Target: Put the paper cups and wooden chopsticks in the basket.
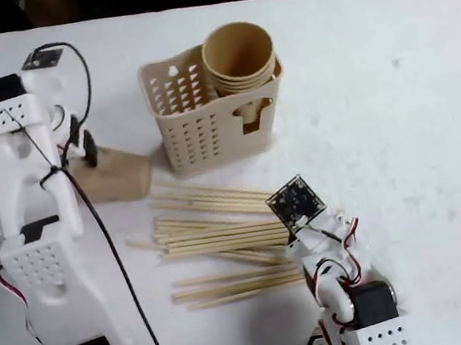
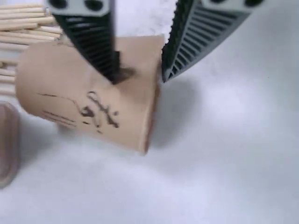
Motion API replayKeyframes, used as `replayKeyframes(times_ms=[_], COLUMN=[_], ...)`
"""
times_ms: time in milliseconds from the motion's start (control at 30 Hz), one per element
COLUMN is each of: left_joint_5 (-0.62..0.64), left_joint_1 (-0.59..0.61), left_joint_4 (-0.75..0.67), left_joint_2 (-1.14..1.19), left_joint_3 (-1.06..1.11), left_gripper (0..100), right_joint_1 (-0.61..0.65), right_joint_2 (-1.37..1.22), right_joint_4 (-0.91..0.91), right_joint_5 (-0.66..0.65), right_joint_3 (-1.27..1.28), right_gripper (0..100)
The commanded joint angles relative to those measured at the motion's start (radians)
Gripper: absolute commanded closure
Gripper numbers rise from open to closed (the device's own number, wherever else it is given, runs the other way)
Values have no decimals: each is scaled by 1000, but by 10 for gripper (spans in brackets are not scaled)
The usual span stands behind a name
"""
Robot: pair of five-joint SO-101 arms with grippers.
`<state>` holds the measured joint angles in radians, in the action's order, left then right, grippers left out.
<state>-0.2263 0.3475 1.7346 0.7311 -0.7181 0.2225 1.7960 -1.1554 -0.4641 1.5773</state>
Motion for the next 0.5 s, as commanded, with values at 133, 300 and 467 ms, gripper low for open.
replayKeyframes(times_ms=[133,300,467], left_joint_5=[-15,-23,9], left_joint_1=[107,163,189], left_joint_4=[-40,21,54], left_joint_2=[24,24,4], left_joint_3=[-120,-313,-404], left_gripper=[978,978,975], right_joint_1=[-1,-1,-1], right_joint_2=[7,7,7], right_joint_4=[21,21,21], right_joint_5=[-11,-11,-11], right_joint_3=[-5,-5,-5], right_gripper=[981,981,981])
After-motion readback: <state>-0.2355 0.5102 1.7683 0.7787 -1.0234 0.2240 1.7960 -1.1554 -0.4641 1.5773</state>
